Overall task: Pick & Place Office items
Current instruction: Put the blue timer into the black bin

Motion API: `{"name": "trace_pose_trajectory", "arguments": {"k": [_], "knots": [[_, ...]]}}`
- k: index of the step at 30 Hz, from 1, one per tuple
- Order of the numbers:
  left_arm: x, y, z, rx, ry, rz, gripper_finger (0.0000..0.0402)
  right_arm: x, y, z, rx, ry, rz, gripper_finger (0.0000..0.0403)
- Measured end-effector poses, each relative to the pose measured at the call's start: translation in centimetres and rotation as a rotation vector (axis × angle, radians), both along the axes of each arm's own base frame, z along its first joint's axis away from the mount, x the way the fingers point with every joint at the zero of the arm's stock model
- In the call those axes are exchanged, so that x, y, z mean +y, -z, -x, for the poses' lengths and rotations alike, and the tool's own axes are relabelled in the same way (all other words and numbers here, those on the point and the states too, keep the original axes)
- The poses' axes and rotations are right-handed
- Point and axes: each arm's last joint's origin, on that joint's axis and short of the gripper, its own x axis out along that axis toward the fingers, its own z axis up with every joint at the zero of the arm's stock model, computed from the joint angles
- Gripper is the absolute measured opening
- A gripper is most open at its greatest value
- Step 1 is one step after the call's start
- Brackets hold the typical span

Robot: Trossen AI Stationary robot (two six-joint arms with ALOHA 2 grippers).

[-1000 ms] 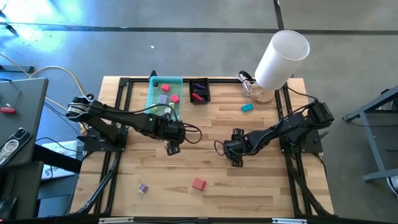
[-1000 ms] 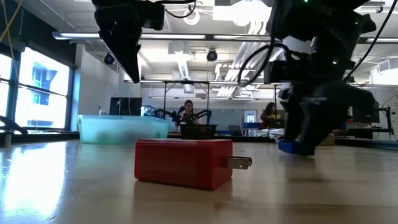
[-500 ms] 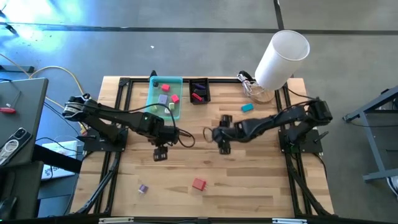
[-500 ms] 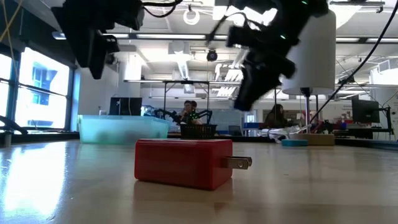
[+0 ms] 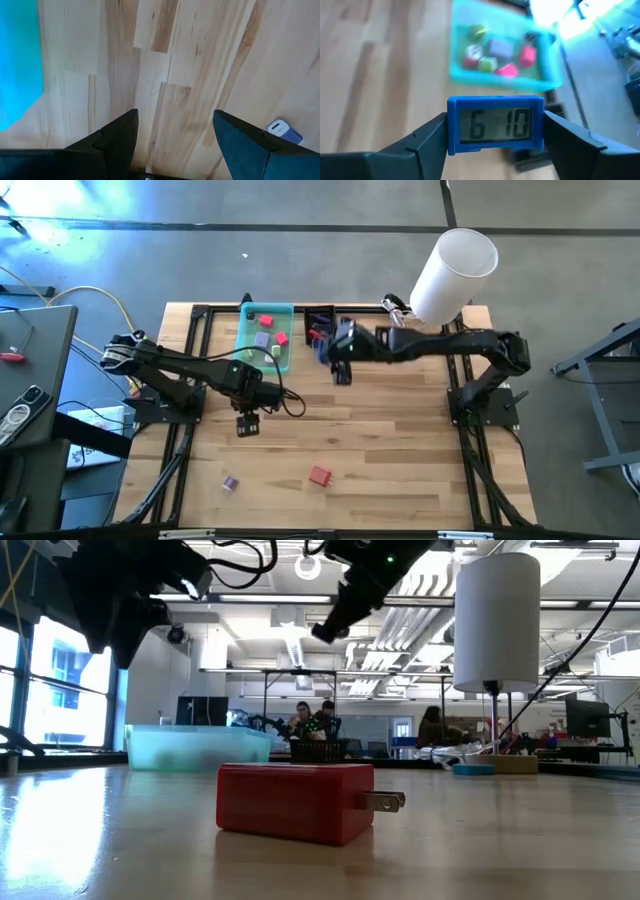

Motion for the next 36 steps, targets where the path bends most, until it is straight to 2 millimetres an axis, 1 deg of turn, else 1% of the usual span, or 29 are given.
{"name": "trace_pose_trajectory", "arguments": {"k": [3,7,11,14,18,21,24,30,36], "knots": [[0.0,0.0,0.0,0.003,0.0,-0.001,0.0249,-2.2,-0.9,-0.6,-0.047,0.006,0.003,0.0276],[0.0,0.0,0.1,0.009,0.009,-0.006,0.0249,-5.4,-1.0,-2.1,-0.076,0.075,0.016,0.0274],[0.1,0.0,0.1,0.006,0.01,-0.016,0.0249,-8.5,0.6,-3.6,-0.044,0.126,0.0,0.0274],[0.1,0.0,0.1,0.004,0.009,-0.023,0.0249,-10.7,2.4,-4.6,-0.023,0.135,-0.061,0.0275],[0.1,0.0,0.1,0.002,0.009,-0.031,0.0249,-13.4,5.2,-5.3,0.014,0.162,-0.133,0.0274],[0.1,0.0,0.1,0.003,0.009,-0.031,0.0249,-15.0,7.0,-5.2,0.048,0.212,-0.164,0.0275],[0.1,0.0,0.1,0.003,0.009,-0.031,0.0249,-16.2,7.9,-4.6,0.069,0.28,-0.213,0.0277],[0.1,0.0,0.1,0.0,0.009,-0.035,0.0249,-18.4,8.3,-3.5,0.008,0.362,-0.348,0.0278],[0.1,0.0,0.0,-0.011,0.008,-0.033,0.0249,-19.4,8.3,-3.0,-0.033,0.43,-0.428,0.0279]]}}
